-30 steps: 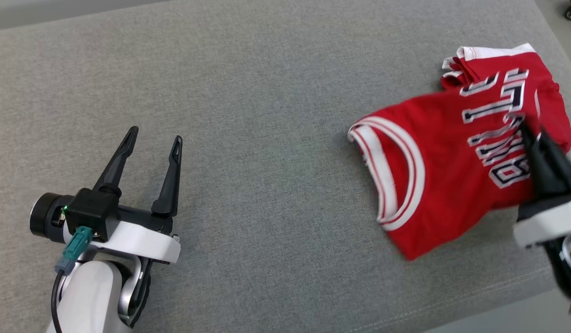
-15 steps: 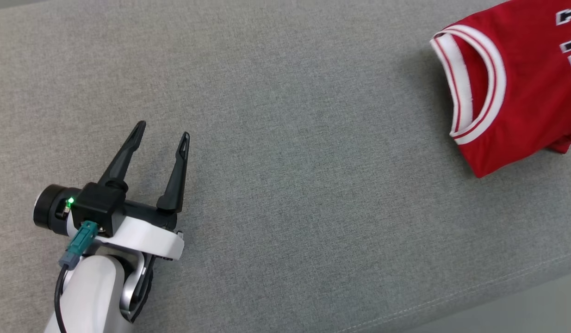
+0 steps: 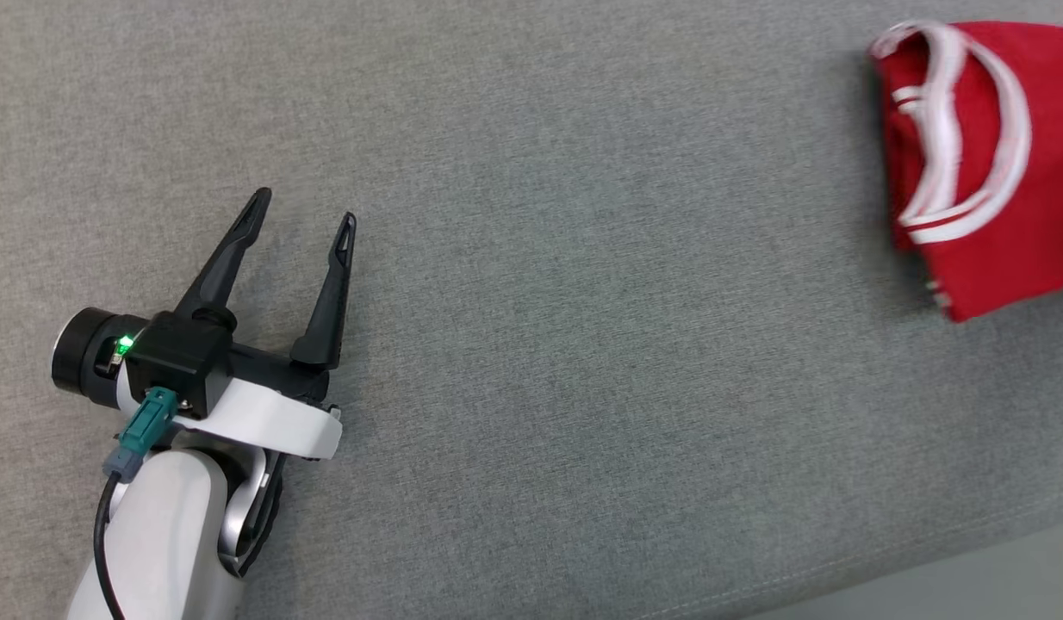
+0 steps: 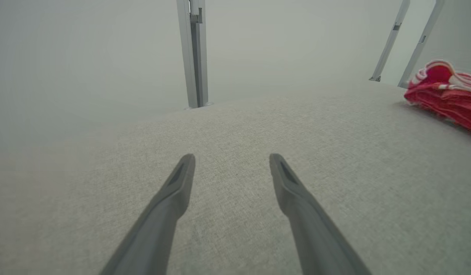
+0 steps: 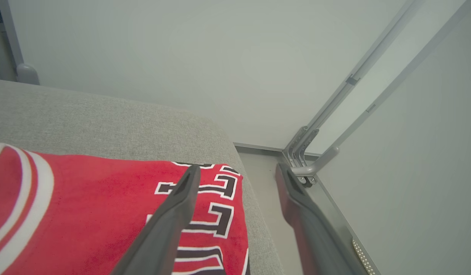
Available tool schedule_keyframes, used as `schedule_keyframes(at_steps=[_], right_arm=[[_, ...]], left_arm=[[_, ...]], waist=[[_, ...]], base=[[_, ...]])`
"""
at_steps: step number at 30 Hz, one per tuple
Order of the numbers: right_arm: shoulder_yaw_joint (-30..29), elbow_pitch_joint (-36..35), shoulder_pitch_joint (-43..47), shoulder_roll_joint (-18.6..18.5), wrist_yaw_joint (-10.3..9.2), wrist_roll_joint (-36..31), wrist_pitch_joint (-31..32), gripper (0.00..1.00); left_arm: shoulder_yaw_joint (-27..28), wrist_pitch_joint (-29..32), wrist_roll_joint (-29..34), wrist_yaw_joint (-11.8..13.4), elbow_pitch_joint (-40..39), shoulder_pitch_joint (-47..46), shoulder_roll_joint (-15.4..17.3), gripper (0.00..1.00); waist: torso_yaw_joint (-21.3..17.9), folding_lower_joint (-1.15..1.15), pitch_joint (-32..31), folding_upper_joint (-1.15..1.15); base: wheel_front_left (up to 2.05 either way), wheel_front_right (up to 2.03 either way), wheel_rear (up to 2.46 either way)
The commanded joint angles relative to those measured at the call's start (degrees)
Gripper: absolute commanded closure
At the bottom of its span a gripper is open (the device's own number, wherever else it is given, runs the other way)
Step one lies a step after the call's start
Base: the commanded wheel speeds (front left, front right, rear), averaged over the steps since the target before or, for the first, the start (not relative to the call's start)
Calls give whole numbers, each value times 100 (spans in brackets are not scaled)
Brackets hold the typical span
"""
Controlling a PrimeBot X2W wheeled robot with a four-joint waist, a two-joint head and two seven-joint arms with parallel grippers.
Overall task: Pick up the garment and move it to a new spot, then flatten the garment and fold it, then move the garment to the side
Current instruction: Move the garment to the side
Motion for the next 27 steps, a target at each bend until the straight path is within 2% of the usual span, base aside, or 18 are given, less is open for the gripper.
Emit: schedule_keyframes(at_steps=[1, 3, 9, 11, 17, 22, 27], right_arm=[[-61, 310, -125, 85, 0, -81, -104, 0], [-107, 657, -241, 172, 0, -183, -255, 0], [-324, 648, -229, 443, 0, -174, -450, 0], [-490, 260, -142, 581, 0, -175, -467, 0], [-824, -1500, 625, 1194, 0, -290, -462, 0], [-652, -2725, 1417, 1658, 0, -437, -452, 0], [-407, -3426, 2107, 2071, 0, -541, -453, 0]], left_arm=[[16, -32, -8, 25, -16, -102, 32, 0], [37, -68, -53, 39, 15, -116, 36, 0], [55, -126, -110, 66, 122, -93, 47, 0], [78, -159, -113, 93, 167, -64, 52, 0], [191, -288, -181, 219, 224, 34, 57, 0], [294, -379, -259, 330, 221, 128, 23, 0], [415, -453, -327, 455, 205, 268, -5, 0]], waist=[[70, 0, 89, 0], [104, 0, 114, 0], [122, 0, 20, 0], [130, 0, -69, 0], [225, 0, -430, 0], [396, 0, -717, 0], [629, 0, -960, 0]], base=[[0, 0, 0], [0, 0, 0], [0, 0, 0], [0, 0, 0], [0, 0, 0], [0, 0, 0], [0, 0, 0]])
